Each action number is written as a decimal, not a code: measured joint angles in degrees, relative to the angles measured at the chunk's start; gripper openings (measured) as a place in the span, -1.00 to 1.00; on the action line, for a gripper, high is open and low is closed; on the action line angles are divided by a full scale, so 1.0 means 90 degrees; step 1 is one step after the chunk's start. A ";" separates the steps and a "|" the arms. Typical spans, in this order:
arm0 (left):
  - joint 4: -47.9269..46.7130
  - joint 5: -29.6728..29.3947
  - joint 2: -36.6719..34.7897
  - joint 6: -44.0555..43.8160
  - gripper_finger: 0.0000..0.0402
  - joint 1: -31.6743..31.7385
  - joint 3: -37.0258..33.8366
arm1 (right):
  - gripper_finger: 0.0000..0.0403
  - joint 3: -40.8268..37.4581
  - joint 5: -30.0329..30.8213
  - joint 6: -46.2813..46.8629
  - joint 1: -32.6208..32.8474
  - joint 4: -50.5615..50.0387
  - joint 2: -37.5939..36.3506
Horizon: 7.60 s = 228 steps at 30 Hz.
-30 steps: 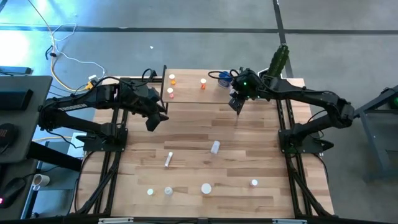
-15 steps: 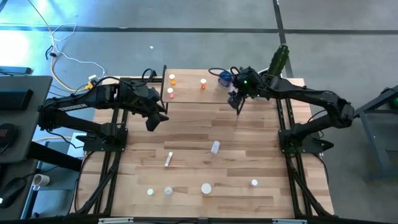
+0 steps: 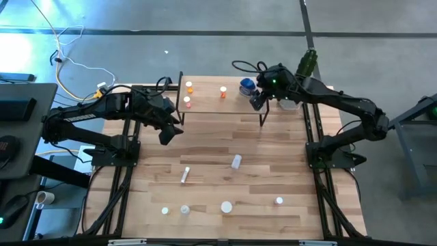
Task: Pick and place medicine bottles onto shelf by color
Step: Put the yellow pill bottle on the shelf
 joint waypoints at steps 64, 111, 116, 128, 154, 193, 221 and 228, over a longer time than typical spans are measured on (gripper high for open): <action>0.0200 -0.0760 0.2145 -0.1331 0.17 -0.5882 -0.0678 | 0.02 0.0360 -0.0093 0.1383 0.0566 0.0049 -0.0005; 0.1385 -0.0960 0.4021 -0.2448 0.08 -0.6591 -0.0673 | 0.02 0.0358 -0.0096 0.1223 0.0568 -0.0335 -0.0002; 0.1382 -0.0856 0.4012 -0.2255 -0.11 -0.6593 -0.0673 | 0.02 0.0358 -0.0096 0.1220 0.0566 -0.0335 -0.0003; 0.1388 -0.0751 0.4012 -0.2280 -0.44 -0.6572 -0.0673 | 0.02 0.0358 -0.0096 0.1220 0.0566 -0.0335 -0.0002; -0.0966 -0.0449 0.3976 -0.0970 -0.42 -0.4909 0.1314 | 0.02 0.0358 -0.0096 0.0930 0.0566 -0.0437 -0.0002; -0.0853 -0.1424 0.3971 0.5523 -0.42 0.2652 0.4658 | 0.02 0.0358 0.0033 0.1412 0.0566 -0.0551 -0.0004; -0.1824 -0.0343 0.5009 0.3729 -0.42 0.2652 0.4789 | 0.02 0.0358 0.0030 0.1694 0.0566 -0.0576 -0.0004; -0.2011 -0.0379 0.5294 0.3667 -0.42 0.2414 0.4787 | 0.02 0.0358 0.0028 0.1677 0.0566 -0.0801 -0.0005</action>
